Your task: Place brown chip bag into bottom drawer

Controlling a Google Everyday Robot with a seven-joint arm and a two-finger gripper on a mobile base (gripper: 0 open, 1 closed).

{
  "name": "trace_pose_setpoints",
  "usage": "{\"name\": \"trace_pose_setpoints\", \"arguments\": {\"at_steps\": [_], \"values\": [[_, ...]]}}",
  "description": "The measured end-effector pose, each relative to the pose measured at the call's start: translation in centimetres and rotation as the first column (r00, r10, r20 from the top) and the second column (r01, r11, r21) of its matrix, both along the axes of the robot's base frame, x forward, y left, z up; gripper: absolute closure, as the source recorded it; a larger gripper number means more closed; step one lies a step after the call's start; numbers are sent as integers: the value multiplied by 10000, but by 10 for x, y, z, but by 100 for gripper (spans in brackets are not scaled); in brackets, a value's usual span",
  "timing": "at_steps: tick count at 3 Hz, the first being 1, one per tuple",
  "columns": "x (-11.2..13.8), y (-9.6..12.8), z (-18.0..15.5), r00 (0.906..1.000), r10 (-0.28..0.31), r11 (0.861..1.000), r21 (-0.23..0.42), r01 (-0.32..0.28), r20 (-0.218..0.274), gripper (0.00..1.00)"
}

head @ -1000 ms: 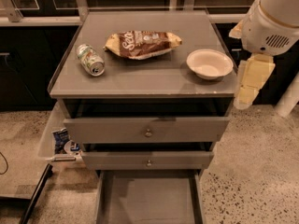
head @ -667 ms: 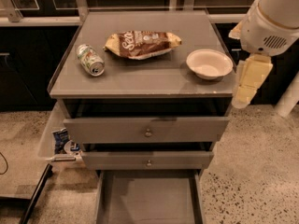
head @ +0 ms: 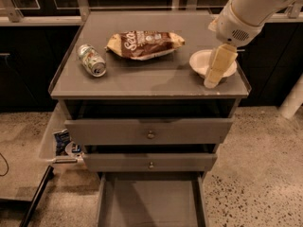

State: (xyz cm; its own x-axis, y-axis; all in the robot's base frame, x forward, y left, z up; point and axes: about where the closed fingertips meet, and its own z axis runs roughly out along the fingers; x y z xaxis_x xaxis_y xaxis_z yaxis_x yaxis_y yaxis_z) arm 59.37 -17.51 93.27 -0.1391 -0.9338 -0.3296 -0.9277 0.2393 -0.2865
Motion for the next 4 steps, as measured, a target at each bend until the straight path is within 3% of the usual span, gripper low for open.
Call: {"name": "trace_pose_setpoints", "arguments": {"at_steps": [1,2,4], "values": [[48,10,-12,9982,358,9972,642,-388,476,0],[48,10,-12,9982,358,9972,643,-388,477,0],[100,37,-29,9916,613,9827,1671,-800,1143,0]]}}
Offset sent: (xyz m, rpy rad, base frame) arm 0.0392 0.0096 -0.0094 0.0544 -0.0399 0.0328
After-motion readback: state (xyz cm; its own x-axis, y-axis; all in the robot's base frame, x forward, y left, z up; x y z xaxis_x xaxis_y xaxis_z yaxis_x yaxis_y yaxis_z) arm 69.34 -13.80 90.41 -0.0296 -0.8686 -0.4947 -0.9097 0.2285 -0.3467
